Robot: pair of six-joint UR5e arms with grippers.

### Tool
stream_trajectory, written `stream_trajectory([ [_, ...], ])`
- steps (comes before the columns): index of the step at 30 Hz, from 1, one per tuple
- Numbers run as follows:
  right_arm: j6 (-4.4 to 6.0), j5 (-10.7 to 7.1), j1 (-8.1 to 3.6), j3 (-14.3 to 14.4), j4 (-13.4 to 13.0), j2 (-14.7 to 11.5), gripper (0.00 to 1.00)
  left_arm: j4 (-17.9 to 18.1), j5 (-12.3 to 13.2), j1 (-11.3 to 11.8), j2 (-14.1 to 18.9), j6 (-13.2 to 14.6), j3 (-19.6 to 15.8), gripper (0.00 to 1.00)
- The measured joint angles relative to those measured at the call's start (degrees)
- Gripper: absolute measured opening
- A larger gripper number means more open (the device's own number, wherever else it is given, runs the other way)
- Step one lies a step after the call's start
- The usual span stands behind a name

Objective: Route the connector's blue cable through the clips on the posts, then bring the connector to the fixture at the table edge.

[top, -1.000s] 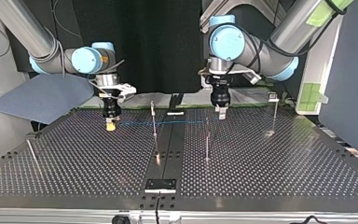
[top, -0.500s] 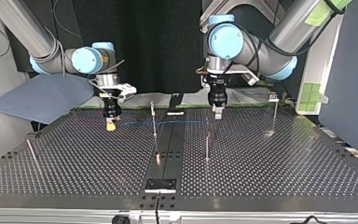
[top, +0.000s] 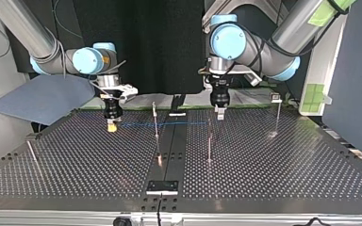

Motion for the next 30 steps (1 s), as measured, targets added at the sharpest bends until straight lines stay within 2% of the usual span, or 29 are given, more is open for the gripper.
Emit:
stream_trajectory([
  [20, 0.48, 0.00, -0.07, 0.0, 0.0, 0.1, 0.00, 0.1, 0.2, -0.2, -0.1, 0.4, 0.0, 1.00],
  [25, 0.52, 0.00, -0.08, 0.0, 0.1, 0.1, 0.00, 0.7, 0.4, -1.5, -1.2, 2.2, 0.5, 1.00],
  [30, 0.53, 0.00, -0.07, 0.0, 0.2, 0.1, 0.00, 0.2, -1.1, -3.6, -3.3, 2.8, 2.5, 1.00],
])
